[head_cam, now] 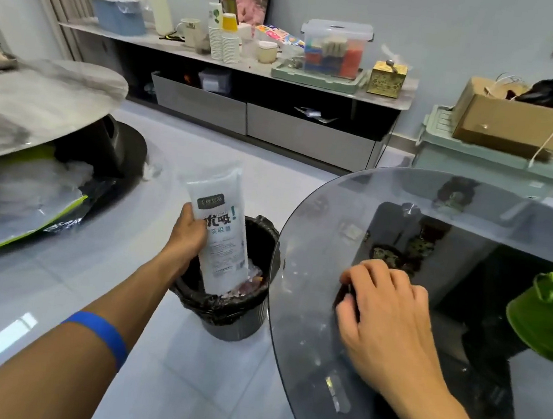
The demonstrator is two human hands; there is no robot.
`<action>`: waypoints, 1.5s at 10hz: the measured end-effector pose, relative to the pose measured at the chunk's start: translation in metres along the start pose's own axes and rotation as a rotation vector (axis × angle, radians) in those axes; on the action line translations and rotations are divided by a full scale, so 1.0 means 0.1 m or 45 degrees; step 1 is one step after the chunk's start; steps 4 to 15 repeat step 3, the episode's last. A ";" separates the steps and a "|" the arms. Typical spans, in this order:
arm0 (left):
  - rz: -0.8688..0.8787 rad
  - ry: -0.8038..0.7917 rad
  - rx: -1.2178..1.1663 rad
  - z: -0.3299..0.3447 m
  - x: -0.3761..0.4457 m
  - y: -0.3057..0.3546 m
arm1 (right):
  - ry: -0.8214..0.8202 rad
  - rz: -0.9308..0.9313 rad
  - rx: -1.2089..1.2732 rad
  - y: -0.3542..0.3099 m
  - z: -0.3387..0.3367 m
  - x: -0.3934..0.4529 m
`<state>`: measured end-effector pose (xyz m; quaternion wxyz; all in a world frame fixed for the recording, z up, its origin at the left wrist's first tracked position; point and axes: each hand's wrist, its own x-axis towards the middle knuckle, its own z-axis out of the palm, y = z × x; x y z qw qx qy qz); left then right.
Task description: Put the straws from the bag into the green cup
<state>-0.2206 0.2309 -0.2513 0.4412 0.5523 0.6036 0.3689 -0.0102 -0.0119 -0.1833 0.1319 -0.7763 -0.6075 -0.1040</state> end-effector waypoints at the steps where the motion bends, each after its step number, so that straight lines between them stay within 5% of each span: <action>1: -0.233 -0.188 0.479 0.05 0.20 -0.32 | -0.021 0.003 -0.018 0.01 -0.01 0.00; 2: -0.264 -0.275 0.846 0.04 0.20 -0.46 | -0.024 -0.008 0.005 -0.04 -0.02 -0.03; 3: -0.143 -0.037 0.928 0.09 0.11 -0.43 | 0.012 0.010 0.011 0.00 -0.04 0.03; 15: -0.143 -0.037 0.928 0.09 0.11 -0.43 | 0.012 0.010 0.011 0.00 -0.04 0.03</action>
